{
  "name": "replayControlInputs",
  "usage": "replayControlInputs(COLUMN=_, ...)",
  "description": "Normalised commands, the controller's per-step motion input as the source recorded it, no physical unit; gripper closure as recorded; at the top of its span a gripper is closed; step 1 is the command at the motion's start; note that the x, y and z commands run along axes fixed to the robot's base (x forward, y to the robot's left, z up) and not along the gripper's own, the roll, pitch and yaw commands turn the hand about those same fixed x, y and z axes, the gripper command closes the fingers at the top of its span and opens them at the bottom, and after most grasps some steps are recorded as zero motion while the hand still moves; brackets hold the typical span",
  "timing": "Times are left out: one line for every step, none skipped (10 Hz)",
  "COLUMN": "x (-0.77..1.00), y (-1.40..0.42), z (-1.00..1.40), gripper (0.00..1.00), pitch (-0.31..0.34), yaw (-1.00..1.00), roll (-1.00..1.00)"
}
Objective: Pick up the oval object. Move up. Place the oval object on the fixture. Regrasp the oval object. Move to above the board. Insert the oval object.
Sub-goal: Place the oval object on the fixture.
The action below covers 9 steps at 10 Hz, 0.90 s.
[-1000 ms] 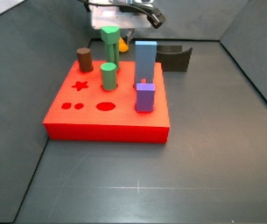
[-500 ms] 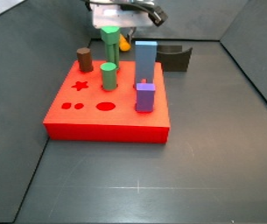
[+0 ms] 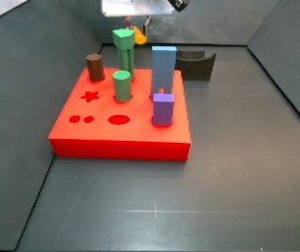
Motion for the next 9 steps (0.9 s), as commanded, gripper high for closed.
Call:
replayControlInputs(x=0.00, y=0.00, z=1.00, gripper=1.00, pitch=0.002, yaw=0.01, roll=0.02)
replayControlInputs(x=-0.01, y=0.00, z=1.00, gripper=1.00, pitch=0.014, yaw=0.01, roll=0.03)
replayControlInputs(x=-0.02, y=-0.01, z=1.00, gripper=1.00, pitch=0.048, yaw=0.01, roll=0.06)
replayControlInputs(x=-0.02, y=-0.01, z=1.00, gripper=1.00, pitch=0.061, yaw=0.00, roll=0.08)
replayControlInputs(x=-0.03, y=-0.01, z=1.00, gripper=1.00, pitch=0.081, yaw=0.01, roll=0.10)
replayControlInputs(x=-0.03, y=-0.01, z=1.00, gripper=1.00, pitch=0.089, yaw=0.02, roll=0.11)
replayControlInputs(x=-0.04, y=-0.01, z=1.00, gripper=1.00, pitch=0.093, yaw=0.02, roll=0.11)
replayControlInputs(x=-0.03, y=-0.02, z=1.00, gripper=1.00, pitch=0.088, yaw=0.02, roll=0.11)
replayControlInputs(x=-0.04, y=-0.01, z=0.89, gripper=1.00, pitch=0.086, yaw=0.02, roll=0.10)
